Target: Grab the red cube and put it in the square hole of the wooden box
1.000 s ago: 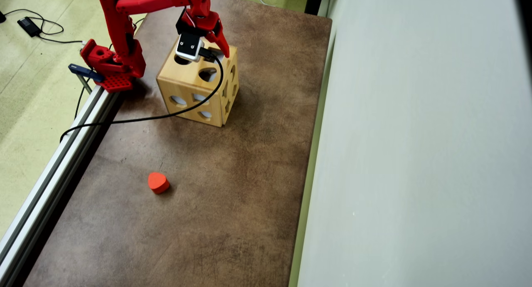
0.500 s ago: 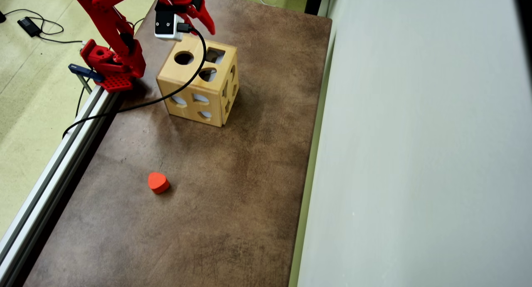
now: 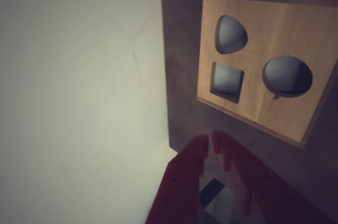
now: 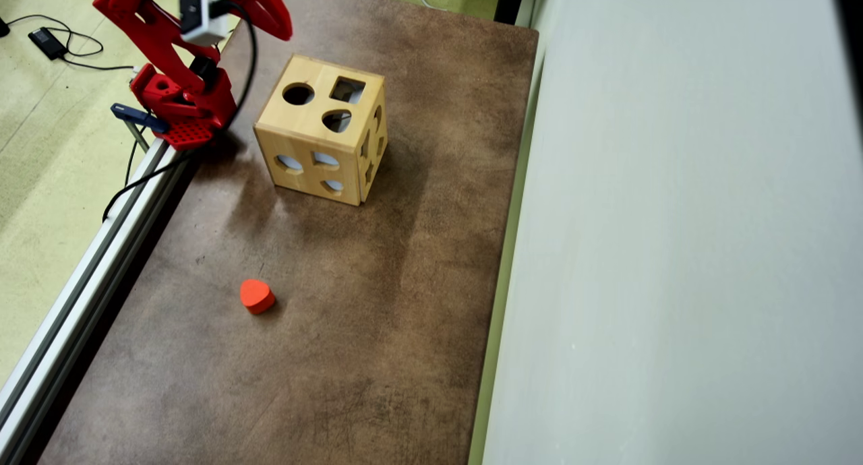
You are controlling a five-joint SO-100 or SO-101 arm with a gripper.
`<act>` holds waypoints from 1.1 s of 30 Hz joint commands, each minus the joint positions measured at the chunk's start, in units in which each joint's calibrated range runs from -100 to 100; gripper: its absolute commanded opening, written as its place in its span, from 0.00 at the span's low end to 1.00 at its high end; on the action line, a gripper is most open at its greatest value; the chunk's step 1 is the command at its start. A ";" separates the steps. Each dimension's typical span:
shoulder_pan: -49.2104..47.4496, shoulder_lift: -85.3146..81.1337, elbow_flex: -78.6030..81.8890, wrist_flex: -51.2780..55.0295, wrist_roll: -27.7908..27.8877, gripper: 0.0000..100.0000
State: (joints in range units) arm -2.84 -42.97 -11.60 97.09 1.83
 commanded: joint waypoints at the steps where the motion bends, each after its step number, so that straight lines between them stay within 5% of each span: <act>1: 0.24 -5.40 -0.83 0.41 0.44 0.02; 24: 0.16 -25.95 -0.20 0.65 0.00 0.02; 33: 0.16 -38.69 15.72 0.65 0.39 0.02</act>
State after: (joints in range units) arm -2.84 -77.88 -1.22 97.34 1.83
